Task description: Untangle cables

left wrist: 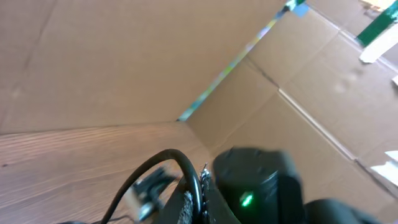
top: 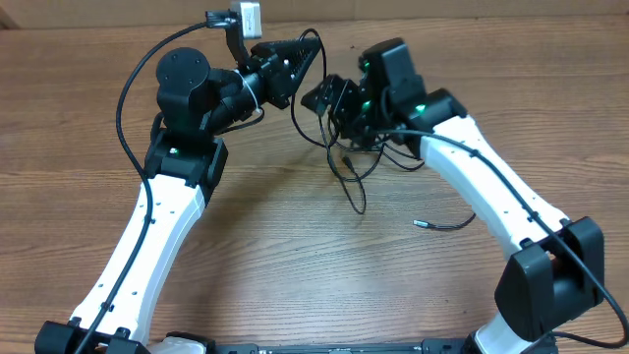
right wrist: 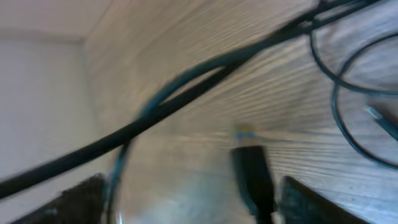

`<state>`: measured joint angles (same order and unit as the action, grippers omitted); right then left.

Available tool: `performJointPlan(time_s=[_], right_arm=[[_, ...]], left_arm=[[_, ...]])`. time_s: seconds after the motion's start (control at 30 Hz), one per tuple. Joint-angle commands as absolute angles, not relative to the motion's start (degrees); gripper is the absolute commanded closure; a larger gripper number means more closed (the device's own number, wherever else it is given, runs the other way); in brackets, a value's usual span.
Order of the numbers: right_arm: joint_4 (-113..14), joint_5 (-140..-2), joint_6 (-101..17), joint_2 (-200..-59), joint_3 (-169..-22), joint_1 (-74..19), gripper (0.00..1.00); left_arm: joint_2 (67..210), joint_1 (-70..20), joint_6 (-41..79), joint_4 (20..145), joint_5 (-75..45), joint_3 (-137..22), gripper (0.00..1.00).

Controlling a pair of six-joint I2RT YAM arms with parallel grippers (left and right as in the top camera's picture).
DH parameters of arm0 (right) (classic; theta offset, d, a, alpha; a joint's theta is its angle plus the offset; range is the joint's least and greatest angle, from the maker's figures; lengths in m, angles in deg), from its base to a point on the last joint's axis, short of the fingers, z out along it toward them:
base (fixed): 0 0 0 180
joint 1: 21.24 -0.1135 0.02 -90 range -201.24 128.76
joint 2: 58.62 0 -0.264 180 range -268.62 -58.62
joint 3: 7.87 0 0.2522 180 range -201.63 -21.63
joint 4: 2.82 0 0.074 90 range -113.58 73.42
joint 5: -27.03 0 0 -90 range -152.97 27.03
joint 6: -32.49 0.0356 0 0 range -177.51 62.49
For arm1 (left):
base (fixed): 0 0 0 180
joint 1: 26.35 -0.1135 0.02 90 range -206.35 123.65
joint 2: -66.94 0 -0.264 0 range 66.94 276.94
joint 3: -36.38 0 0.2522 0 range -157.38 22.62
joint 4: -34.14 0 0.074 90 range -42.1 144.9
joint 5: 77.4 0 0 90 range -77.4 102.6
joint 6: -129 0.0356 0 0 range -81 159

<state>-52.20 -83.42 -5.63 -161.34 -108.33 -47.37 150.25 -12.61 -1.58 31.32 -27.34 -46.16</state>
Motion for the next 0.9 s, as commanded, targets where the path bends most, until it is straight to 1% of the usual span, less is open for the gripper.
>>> performJointPlan(time_s=[0.0, 0.07, 0.1, 0.13, 0.17, 0.3, 0.37, 0.43, 0.6, 0.67, 0.7, 0.77, 0.87], right_arm=[[-51.8, -69.1, 1.2, -161.6, -107.5, -47.2, 0.37], [-52.0, -65.1, 1.2, -161.6, -107.5, -47.2, 0.58], [-52.8, -61.5, 1.2, -161.7, -107.5, -47.0, 0.75], [-53.8, -58.5, 1.2, -161.7, -107.5, -46.8, 0.87], [-55.3, -55.0, 1.2, -161.7, -107.5, -46.5, 0.96], [-63.1, -44.4, 1.2, -161.7, -107.5, -43.5, 0.96], [-65.2, -41.9, 1.2, -161.7, -107.5, -41.1, 0.96], [-67.0, -40.4, 0.9, -161.7, -107.5, -36.5, 0.96], [-68.4, -40.5, 0.9, -161.7, -107.5, -27.3, 0.95], [-69.3, -42.6, 0.8, -161.7, -107.5, -23.2, 0.96], [-69.7, -44.3, 0.5, -161.7, -107.5, -22.4, 0.96], [-69.6, -49.8, -4.4, -161.7, -107.5, -21.5, 0.96], [-69.4, -51.8, -5.5, -161.7, -107.5, -21.9, 0.96]], left_arm=[[148.5, -12.9, -7.5, 27.4, -30.6, -47.8, 0.96], [147.7, -13.1, -8.2, 26.4, -30.7, -48.0, 0.96], [147.3, -13.6, -7.9, 26.6, -30.7, -48.5, 0.96], [146.9, -14.3, -7.8, 26.7, -30.9, -48.8, 0.96], [146.6, -15.2, -7.7, 26.7, -30.9, -49.0, 0.96], [145.7, -21.2, -7.8, 27.0, -33.0, -49.4, 0.96], [145.7, -24.5, -8.0, 27.0, -34.8, -49.6, 0.96], [145.5, -27.9, -8.2, 27.1, -36.1, -49.6, 0.96], [145.5, -34.6, -8.3, 28.2, -37.0, -49.6, 0.96], [145.5, -37.4, -7.2, 31.0, -37.0, -49.6, 0.96], [145.5, -37.9, -6.5, 32.8, -37.0, -49.6, 0.96], [145.5, -37.9, -1.9, 37.4, -37.0, -49.6, 0.96], [145.5, -37.1, 1.7, 42.5, -37.0, -49.5, 0.96]])
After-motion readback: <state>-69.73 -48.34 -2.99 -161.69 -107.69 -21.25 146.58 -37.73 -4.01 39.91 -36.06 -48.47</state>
